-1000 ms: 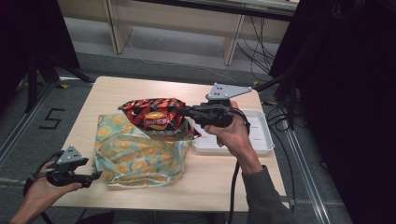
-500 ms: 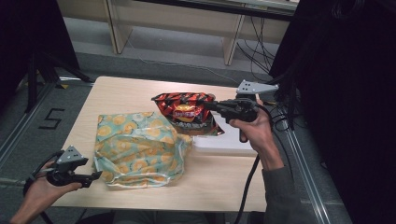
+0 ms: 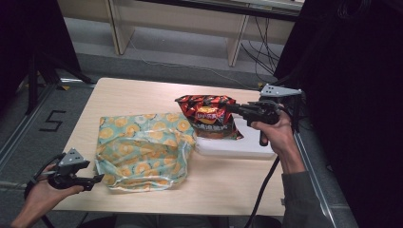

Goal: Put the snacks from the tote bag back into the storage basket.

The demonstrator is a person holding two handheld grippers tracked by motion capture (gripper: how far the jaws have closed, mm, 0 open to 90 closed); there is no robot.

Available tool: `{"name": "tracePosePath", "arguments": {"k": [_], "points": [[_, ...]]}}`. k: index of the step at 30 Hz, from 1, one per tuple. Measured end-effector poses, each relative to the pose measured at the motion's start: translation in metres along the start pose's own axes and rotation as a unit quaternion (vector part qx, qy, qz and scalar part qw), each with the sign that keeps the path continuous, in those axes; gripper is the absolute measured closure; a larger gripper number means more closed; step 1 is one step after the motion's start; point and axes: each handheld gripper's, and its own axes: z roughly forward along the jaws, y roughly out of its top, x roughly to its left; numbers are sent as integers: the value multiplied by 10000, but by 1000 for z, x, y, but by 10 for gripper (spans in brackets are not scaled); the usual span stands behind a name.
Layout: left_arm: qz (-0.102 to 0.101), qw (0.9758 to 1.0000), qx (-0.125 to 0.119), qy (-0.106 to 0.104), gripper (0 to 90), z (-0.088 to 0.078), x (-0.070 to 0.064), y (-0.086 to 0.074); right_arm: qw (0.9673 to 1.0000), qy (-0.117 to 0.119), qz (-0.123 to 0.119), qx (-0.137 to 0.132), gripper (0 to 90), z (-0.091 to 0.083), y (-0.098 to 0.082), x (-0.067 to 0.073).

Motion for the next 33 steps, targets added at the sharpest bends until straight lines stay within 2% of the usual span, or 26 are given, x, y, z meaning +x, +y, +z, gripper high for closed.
{"name": "tracePosePath", "arguments": {"k": [1, 2, 3, 6, 7, 8, 9, 10, 14, 15, 16, 19, 21, 22, 23, 24, 26, 29, 32, 33], "points": [[1, 10000, 4, 4, 271, 0, 0, 0, 10000, -32, 79, 27, 900, -1, -2, -3], [-34, 10000, 0, 8, 269, 0, 0, 0, 10000, -59, 10, 31, 900, -2, -3, -6], [-76, 10000, -12, 22, 269, 0, 0, 0, 9999, -69, 98, 72, 900, -3, -5, -7], [-44, 10000, -15, 48, 268, 0, 1, 0, 9997, -159, 153, 102, 900, -6, -9, -13], [-26, 10000, -15, 54, 268, 0, 1, 0, 9997, -204, 68, 69, 900, -7, -10, -16], [-17, 10000, 0, 79, 268, 0, 1, 0, 9996, -217, 153, 105, 900, -8, -11, -16], [-43, 10000, -34, 65, 266, 0, 1, 0, 9997, -219, 105, 81, 900, -8, -12, -19], [-39, 10000, -24, 67, 264, 0, 1, 0, 9995, -201, 230, 85, 900, -8, -14, -19], [-30, 10000, -21, 66, 264, 0, 1, 0, 9992, -253, 277, 109, 900, -5, -19, -24], [-46, 10000, -3, 11, 265, 1, 1, 0, 9990, -242, 313, 190, 900, -5, -19, -24], [-20, 10000, 32, 11, 265, 1, 1, 0, 9993, -211, 260, 150, 900, -4, -20, -26], [-7, 10000, 19, 11, 267, 1, 1, 0, 9990, -240, 313, 195, 900, -4, -23, -26], [-84, 10000, 9, -2, 266, 2, 0, 0, 9992, -151, 336, 150, 900, -2, -27, -29], [-86, 10000, 8, 12, 266, 2, 0, 0, 9986, -142, 478, 177, 900, -2, -28, -28], [1, 10000, 15, 29, 266, 1, 1, 0, 9992, -142, 333, 150, 900, -1, -30, -29], [-27, 10000, 10, 33, 266, 1, 1, 0, 9989, -128, 410, 167, 900, 0, -31, -27], [-102, 9999, 14, 21, 266, 2, -1, -1, 9991, -56, 397, 154, 900, 0, -33, -25], [12, 10000, 45, 12, 266, 2, 0, 0, 9991, -10, 383, 152, 900, 0, -35, -24], [2, 10000, 49, 4, 266, 3, -1, 0, 9982, 50, 582, 154, 900, 0, -42, -25], [2, 10000, 49, 4, 266, 3, -1, 0, 9982, 50, 582, 154, 900, 0, -42, -25]]}}
